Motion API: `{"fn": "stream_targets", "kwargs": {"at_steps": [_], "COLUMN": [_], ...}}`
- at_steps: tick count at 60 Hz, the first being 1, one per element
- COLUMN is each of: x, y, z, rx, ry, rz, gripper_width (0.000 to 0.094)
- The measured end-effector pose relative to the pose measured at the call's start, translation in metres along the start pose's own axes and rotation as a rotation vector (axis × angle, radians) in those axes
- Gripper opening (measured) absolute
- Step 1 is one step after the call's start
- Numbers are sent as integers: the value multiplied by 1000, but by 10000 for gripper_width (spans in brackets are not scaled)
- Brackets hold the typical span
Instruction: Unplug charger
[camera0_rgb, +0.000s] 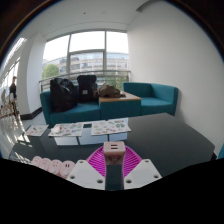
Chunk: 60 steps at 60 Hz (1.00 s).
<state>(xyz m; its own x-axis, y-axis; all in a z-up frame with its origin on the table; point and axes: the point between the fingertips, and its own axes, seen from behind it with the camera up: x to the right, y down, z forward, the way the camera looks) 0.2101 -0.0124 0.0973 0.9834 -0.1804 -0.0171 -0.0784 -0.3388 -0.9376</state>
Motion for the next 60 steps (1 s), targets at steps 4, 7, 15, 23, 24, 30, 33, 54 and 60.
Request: {"fn": "stream_targets", "kwargs": {"at_steps": [4, 7, 15, 23, 24, 30, 33, 54, 60], "x": [4, 1, -1, -3, -4, -5, -3, -24, -50], "y": [26, 43, 68, 79, 81, 79, 79, -59, -93], "z": [9, 19, 31, 34, 36, 37, 37, -82, -139], "rx": [-52, -86, -153, -191, -197, -203, -208, 39, 115], "ry": [-7, -8, -28, -36, -37, -46, -29, 10, -32], "rz": [-1, -12, 7, -5, -9, -29, -31, -24, -13], "gripper_width": [171, 172, 199, 237, 245, 311, 379, 734, 823]}}
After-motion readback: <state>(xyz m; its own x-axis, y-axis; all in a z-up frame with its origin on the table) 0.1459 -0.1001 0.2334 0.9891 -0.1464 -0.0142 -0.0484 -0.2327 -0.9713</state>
